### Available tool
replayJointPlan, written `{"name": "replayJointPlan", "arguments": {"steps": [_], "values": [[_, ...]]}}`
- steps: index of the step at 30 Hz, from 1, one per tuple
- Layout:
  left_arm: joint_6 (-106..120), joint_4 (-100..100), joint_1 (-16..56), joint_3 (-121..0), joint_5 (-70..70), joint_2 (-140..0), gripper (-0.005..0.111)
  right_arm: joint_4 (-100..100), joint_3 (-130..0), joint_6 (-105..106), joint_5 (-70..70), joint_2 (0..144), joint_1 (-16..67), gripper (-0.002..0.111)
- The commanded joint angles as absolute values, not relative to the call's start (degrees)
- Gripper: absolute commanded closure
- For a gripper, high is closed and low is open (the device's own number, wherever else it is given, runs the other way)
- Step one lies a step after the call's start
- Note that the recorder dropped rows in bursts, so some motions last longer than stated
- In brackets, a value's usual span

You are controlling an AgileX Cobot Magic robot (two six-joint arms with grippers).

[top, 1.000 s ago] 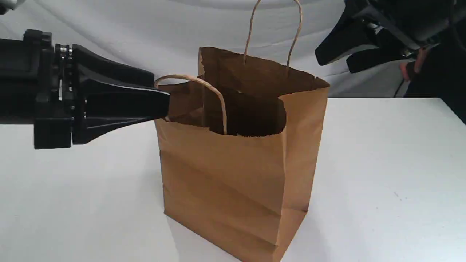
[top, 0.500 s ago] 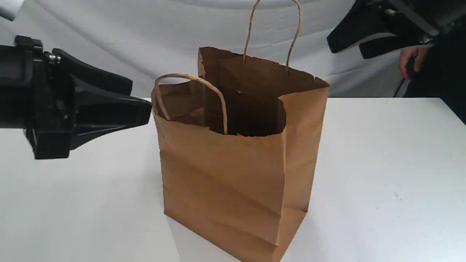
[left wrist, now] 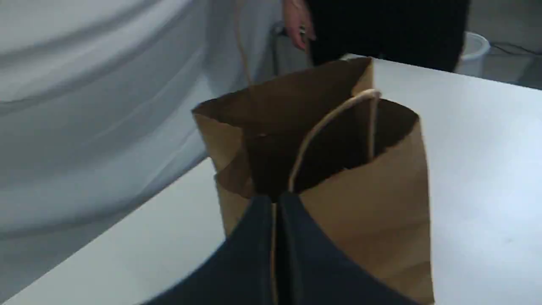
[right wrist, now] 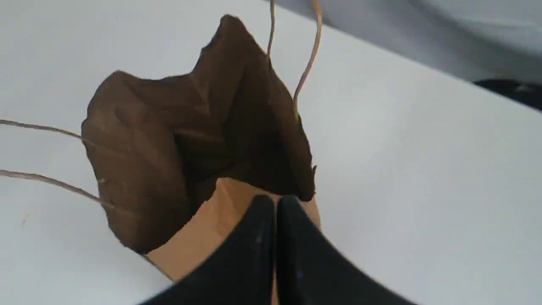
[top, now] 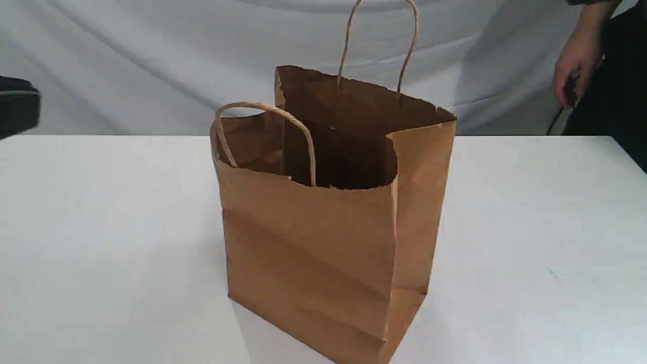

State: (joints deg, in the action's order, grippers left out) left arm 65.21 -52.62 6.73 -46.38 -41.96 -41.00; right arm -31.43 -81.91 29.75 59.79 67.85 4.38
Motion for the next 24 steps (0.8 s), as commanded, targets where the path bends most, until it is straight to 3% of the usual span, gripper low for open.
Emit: {"name": "replayJointPlan", "arguments": {"steps": [1, 5, 10, 16, 24], "values": [[59.79, -52.46, 6.61, -40.59, -33.76, -35.29, 0.107, -35.06, -69.98, 35.67, 44.39, 58.73, 4.06, 0.108], [57.14, -57.2, 6.61, -32.86, -23.3, -28.78, 0.107, -44.43, -54.52, 45.58, 24.17, 47.9, 4.06, 0.108], [57.25, -60.78, 6.61, -26.94, -16.54, -22.63, 0.107, -50.34, -39.37, 54.11, 11.04, 37.24, 4.06, 0.108], [57.25, -63.74, 6.61, -21.04, -8.35, -17.94, 0.107, -53.26, -27.66, 54.18, 10.07, 30.61, 4.06, 0.108], [57.13, -64.13, 6.61, -20.64, -9.41, -17.57, 0.107, -54.8, -26.13, 54.18, 10.06, 30.24, 4.06, 0.108]]}}
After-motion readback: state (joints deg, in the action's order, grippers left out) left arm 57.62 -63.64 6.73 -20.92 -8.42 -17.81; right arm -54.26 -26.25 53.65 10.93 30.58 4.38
